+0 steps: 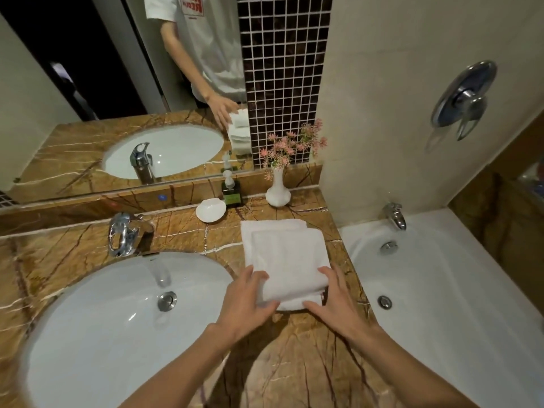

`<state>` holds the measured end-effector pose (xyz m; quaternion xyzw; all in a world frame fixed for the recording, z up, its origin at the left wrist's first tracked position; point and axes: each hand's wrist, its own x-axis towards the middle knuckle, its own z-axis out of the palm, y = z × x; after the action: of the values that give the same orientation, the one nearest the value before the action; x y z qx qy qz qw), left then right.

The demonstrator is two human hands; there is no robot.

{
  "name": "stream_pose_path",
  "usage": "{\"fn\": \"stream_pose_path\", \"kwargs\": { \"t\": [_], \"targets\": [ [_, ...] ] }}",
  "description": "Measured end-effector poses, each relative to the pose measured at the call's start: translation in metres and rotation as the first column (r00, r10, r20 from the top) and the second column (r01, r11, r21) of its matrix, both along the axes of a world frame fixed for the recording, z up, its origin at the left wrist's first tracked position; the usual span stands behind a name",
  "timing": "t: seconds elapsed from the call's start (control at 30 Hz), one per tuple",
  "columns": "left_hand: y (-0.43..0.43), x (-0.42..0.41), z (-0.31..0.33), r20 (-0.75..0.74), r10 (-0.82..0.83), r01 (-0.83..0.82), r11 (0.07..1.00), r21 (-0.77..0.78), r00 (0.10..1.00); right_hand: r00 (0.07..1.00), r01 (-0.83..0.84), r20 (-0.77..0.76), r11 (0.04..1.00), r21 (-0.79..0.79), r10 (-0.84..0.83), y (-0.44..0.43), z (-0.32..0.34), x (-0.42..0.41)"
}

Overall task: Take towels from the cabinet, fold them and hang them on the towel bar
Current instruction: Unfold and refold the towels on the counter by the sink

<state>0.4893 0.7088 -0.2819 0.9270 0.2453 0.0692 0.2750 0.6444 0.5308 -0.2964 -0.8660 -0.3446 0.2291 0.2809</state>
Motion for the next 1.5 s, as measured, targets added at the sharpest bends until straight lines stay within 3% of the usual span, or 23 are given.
{"fn": "stream_pose_path", "kwargs": {
  "t": [0.13,0.23,0.4,0.53,0.63,0.73,0.8,0.9,1.0,1.23,1.5],
  "targets": [
    [0.007,0.01,0.005,0.007,0.149,-0.148,0.989,-0.012,0.989,0.998,0.027,0.055,0.996,0.08,-0.032,0.007,0.013,0.012],
    [0.015,0.023,0.011,-0.034,0.1,-0.097,0.992,0.081,0.994,0.986,-0.029,0.165,0.996,0.088,0.014,0.024,0.028,0.019],
    [0.024,0.041,0.012,-0.321,-0.038,0.097,0.981,0.169,0.946,0.943,-0.17,0.257,0.971,-0.166,0.209,0.048,0.034,0.024],
    [0.026,0.041,0.002,-0.383,-0.068,0.132,0.981,0.142,0.921,0.951,-0.172,0.21,0.951,-0.257,0.228,0.05,0.03,0.02],
    [0.028,0.041,0.007,-0.349,-0.086,0.132,0.985,0.111,0.933,0.958,-0.17,0.19,0.957,-0.234,0.216,0.05,0.032,0.02],
    [0.025,0.043,0.02,-0.177,-0.053,0.051,0.999,-0.017,0.983,0.988,-0.062,0.133,0.987,-0.148,0.082,0.059,0.032,0.026],
    [0.024,0.052,0.03,-0.055,0.067,-0.074,0.987,-0.141,0.996,0.995,0.1,0.011,0.993,-0.066,-0.099,0.068,0.034,0.034],
    [0.032,0.068,0.04,-0.032,0.267,-0.262,0.906,-0.331,0.963,0.925,0.293,-0.271,0.954,0.059,-0.267,0.079,0.038,0.044],
    [0.038,0.073,0.044,-0.021,0.321,-0.295,0.841,-0.454,0.947,0.849,0.451,-0.365,0.883,0.127,-0.381,0.078,0.043,0.043],
    [0.033,0.059,0.053,-0.002,0.235,-0.216,0.887,-0.409,0.972,0.784,0.563,-0.441,0.8,0.208,-0.437,0.066,0.062,0.026],
    [0.002,0.028,0.078,0.036,0.24,-0.213,0.913,-0.347,0.97,0.848,0.493,-0.384,0.809,0.321,-0.365,0.043,0.076,0.001]
  ]
}}
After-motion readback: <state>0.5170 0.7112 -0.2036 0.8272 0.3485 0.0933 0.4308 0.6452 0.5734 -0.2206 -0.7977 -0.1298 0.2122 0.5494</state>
